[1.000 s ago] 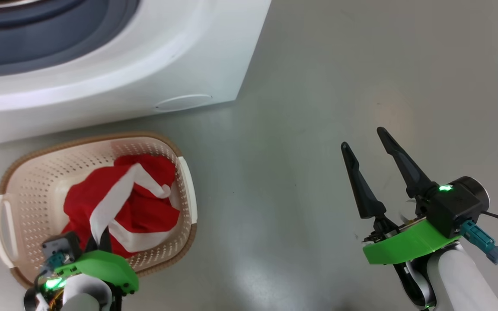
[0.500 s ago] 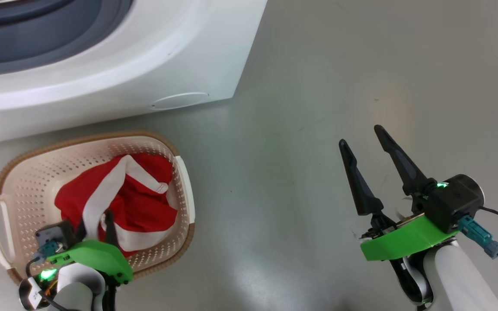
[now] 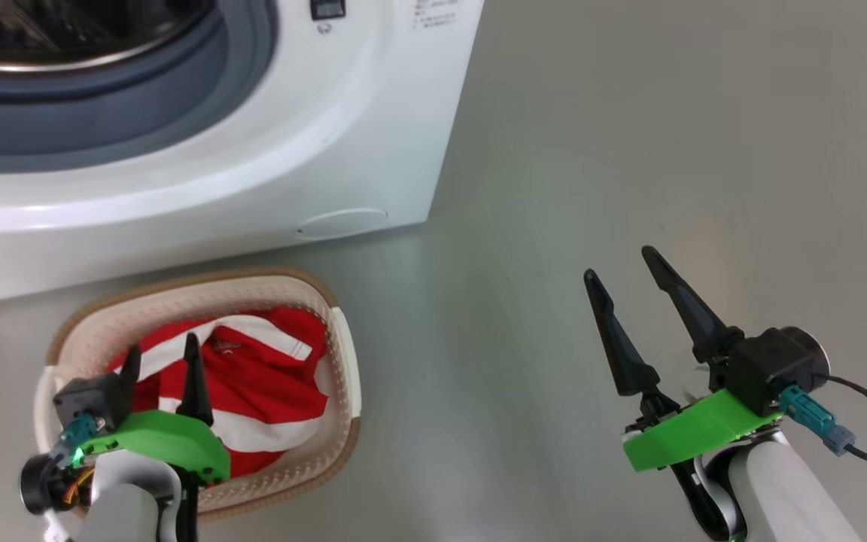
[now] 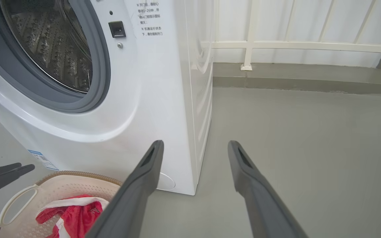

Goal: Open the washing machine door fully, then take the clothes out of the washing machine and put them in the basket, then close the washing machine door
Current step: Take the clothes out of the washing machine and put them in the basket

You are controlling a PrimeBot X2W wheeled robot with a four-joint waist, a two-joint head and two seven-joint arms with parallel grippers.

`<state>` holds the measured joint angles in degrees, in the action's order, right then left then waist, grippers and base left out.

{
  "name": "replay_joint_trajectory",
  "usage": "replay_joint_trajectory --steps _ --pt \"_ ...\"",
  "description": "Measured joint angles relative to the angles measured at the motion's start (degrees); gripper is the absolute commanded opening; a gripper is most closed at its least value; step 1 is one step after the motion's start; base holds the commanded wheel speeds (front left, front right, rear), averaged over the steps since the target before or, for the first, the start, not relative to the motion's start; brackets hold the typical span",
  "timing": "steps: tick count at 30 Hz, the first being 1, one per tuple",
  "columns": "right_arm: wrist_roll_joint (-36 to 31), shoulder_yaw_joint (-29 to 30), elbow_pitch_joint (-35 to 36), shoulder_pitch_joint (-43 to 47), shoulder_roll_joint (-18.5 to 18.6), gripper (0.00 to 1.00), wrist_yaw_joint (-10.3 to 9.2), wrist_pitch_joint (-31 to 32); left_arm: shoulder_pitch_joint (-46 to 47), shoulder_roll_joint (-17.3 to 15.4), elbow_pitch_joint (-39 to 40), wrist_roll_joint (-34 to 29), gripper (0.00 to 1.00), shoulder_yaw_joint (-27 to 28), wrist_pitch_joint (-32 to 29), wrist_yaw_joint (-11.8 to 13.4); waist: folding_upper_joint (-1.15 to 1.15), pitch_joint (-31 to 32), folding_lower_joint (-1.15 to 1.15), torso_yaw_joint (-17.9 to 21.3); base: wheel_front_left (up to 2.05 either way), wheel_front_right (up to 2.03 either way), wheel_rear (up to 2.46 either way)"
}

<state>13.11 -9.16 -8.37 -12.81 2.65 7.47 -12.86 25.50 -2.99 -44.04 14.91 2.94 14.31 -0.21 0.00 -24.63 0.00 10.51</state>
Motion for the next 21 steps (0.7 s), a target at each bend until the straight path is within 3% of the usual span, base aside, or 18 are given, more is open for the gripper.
replay_joint_trajectory --steps 11,21 --pt "-0.59 2.02 -1.71 4.16 0.01 1.0 0.0 1.03 -10.67 0.52 23.52 -3.47 1.0 -2.31 0.02 0.97 0.0 7.66 0.0 -2.67 0.0 0.0 0.0" --pt "-1.02 2.92 -1.68 7.65 0.01 1.0 0.0 2.37 -20.71 0.54 36.95 -4.98 1.0 -5.99 -1.3 3.07 0.0 14.3 0.0 -4.25 0.0 0.0 0.0"
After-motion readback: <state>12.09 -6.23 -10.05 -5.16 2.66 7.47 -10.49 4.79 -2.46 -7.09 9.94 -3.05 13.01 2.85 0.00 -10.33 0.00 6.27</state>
